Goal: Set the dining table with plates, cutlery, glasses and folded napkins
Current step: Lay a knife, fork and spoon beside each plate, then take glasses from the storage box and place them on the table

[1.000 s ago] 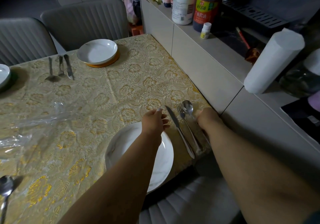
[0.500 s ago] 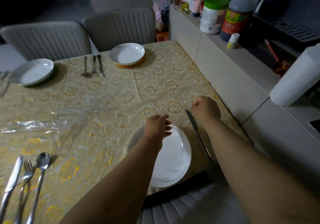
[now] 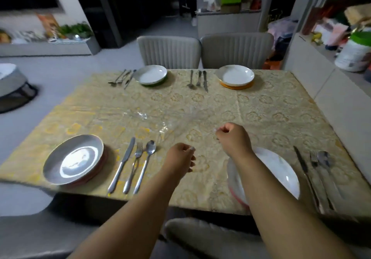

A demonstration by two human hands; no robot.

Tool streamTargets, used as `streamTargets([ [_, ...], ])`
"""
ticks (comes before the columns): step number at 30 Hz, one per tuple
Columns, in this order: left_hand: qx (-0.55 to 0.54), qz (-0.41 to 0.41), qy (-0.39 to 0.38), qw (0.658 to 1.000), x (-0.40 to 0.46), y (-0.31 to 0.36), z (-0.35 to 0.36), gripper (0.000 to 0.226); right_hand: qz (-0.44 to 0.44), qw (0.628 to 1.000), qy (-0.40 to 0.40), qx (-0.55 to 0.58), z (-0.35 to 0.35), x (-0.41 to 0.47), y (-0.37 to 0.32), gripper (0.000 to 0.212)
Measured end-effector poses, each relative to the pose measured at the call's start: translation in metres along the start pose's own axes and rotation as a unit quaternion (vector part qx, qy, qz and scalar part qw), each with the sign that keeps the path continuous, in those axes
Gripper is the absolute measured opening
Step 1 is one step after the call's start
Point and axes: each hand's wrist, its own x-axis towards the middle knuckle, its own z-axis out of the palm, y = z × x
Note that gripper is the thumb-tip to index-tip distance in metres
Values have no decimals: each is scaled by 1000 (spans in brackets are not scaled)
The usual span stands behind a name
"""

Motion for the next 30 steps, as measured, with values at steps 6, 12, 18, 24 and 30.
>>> streamTargets([
  [6, 2, 13, 66, 998, -48, -38, -133, 15, -60, 996, -55, 22, 87, -72, -81, 24],
  [12, -3, 0, 121, 993, -106, -91, -274, 18, -92, 991, -86, 47, 181, -154, -152, 23],
  [18, -33, 1, 195, 980, -141, -128, -387, 15, -113, 980, -136, 88, 277, -214, -212, 23],
  [24, -52, 2, 225, 973, -135, -150, -468, 14, -131, 969, -185, 95, 343, -228, -274, 17],
  [30, -55, 19, 250, 966, -94, -153, -548, 13, -174, 964, -187, 79, 416, -208, -337, 19],
])
